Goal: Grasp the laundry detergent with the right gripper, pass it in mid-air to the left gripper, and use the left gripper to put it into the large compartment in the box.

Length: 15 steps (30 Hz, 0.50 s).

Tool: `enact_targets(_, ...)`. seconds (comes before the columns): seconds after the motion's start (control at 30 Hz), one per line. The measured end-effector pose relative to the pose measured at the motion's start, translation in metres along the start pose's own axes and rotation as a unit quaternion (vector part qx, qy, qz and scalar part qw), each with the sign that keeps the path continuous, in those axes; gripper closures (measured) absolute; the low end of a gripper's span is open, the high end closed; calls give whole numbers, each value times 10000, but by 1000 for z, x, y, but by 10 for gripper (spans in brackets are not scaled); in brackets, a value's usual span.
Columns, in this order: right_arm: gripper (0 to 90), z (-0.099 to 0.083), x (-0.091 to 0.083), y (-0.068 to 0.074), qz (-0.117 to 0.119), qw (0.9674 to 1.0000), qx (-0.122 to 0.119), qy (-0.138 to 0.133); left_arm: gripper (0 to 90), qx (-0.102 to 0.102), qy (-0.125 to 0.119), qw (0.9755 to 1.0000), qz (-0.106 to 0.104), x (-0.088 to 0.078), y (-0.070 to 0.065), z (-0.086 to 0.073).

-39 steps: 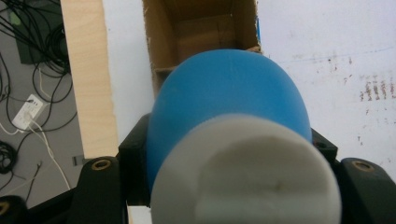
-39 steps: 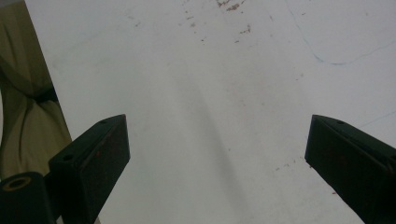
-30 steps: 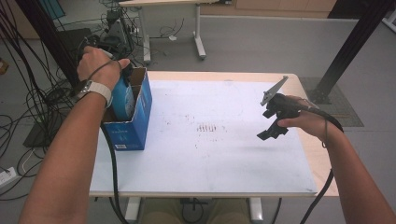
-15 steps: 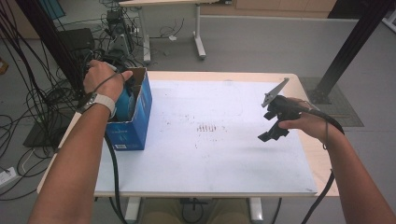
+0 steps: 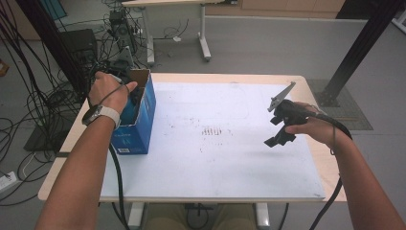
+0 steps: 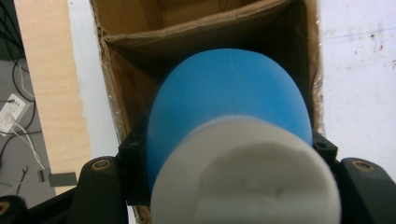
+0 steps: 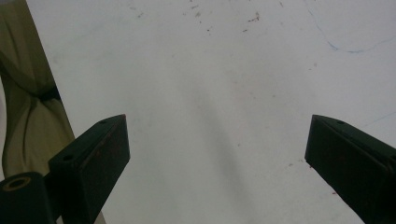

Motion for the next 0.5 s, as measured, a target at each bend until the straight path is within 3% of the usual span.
enact_targets(0.5, 64, -2, 3, 1, 23, 10000, 38, -1, 377, 98, 62, 9999, -26, 16, -1, -8)
Point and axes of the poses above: each handheld gripper's, and its own axes: x roughly forward along the jaws, z roughly out of its top, y roughly to its left, the point moved 4 cm from there along x, roughly forward along the jaws, and after that the axes turned 13 degrees about -y, right-handed, at the moved point
